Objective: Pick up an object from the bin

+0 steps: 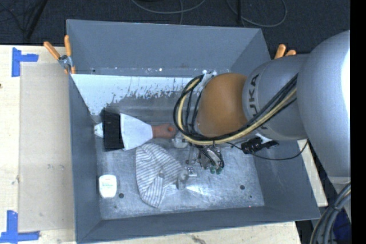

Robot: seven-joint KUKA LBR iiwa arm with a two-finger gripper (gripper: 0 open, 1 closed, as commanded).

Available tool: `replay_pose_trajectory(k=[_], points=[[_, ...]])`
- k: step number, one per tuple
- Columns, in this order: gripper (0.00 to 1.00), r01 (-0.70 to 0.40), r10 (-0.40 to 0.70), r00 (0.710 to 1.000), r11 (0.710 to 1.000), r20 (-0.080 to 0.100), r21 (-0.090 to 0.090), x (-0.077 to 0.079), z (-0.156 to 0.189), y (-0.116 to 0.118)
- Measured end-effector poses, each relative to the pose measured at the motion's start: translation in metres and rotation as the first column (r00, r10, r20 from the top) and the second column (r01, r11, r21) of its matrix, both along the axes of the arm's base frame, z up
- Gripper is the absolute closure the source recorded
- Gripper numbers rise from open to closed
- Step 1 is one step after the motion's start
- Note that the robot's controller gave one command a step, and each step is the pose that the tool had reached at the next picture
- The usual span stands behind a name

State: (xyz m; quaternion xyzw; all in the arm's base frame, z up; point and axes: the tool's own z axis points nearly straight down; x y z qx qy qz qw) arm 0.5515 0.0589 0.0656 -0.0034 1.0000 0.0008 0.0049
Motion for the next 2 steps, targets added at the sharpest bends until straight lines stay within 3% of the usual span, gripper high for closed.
replay_pose_trajectory(k=[1,2], points=[[0.00,0.002,-0.002,1.000,1.000,0.001,0.000,-0.004,0.005,0.000],[1.00,0.176,-0.176,0.984,0.984,-0.004,0.012,-0.028,0.011,-0.041]])
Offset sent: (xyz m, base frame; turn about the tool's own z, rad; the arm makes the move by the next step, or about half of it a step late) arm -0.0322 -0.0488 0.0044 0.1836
